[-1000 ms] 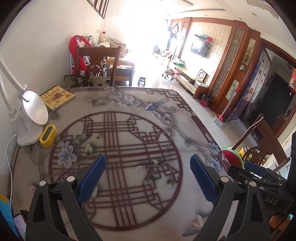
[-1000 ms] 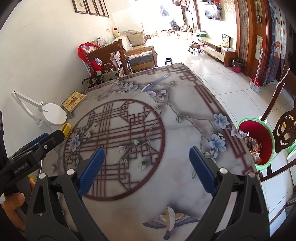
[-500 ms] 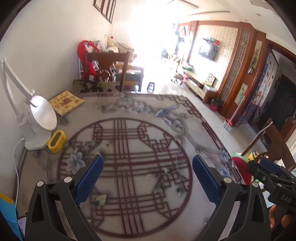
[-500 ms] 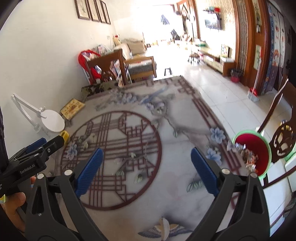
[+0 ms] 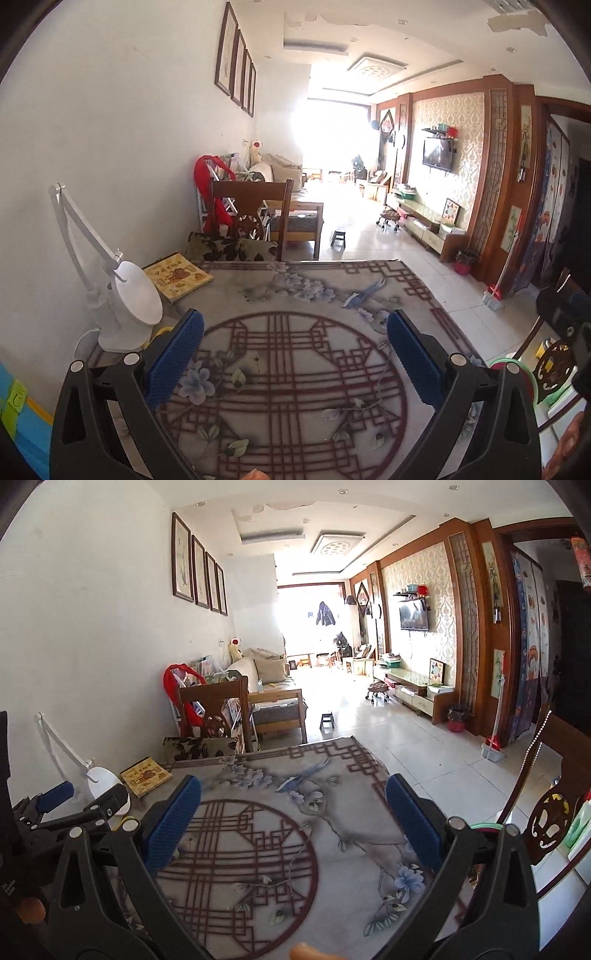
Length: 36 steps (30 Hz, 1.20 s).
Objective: Collect trash
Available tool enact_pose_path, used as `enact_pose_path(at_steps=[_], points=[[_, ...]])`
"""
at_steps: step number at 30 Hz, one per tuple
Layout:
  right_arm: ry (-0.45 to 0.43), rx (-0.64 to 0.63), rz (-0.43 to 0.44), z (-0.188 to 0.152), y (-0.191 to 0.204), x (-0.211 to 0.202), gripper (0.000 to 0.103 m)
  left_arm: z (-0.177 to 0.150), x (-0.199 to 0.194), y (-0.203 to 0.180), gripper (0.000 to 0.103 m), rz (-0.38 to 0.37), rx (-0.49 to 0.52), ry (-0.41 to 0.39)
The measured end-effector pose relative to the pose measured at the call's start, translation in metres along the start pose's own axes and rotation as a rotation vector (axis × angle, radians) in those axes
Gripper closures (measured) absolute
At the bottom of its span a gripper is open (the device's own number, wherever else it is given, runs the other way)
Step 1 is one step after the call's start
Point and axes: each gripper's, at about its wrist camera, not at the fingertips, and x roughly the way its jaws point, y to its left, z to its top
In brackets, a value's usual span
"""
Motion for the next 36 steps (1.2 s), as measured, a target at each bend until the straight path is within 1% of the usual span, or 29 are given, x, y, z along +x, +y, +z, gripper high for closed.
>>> enact_pose_path(at_steps=[1,4,6,8,11,14,24,36], points=[[0.004,0.001,0.000,0.000,0.000,-0.001,0.004,0.003,-0.006,0.000,0.008,-0.002,-0.001,-0.019],[0.005,-0.011,-0.003,0.000,0.005,-0.004,0.004,0.004,-0.016,-0.003,0.008,0.029,0.005,-0.055],[0.012,-0.027,-0.005,0.002,0.008,-0.005,0.004,0.003,-0.021,-0.004,0.008,0.098,0.002,-0.076],[0.018,-0.034,-0.010,0.001,0.011,-0.007,0.004,0.001,-0.024,-0.001,0.008,0.130,-0.005,-0.084],[0.055,-0.050,-0.015,0.001,0.013,-0.005,0.004,-0.001,-0.025,0.002,0.008,0.157,-0.031,-0.070],[0.063,-0.038,-0.019,-0.001,0.012,-0.005,0.004,-0.003,-0.026,0.002,0.008,0.150,-0.046,-0.069],[0.085,-0.036,-0.023,-0.004,0.010,-0.003,0.004,-0.007,-0.021,-0.006,0.008,0.117,-0.005,-0.028],[0.103,-0.040,-0.026,-0.006,0.012,0.001,0.004,-0.013,-0.009,-0.004,0.008,0.119,-0.010,0.004]])
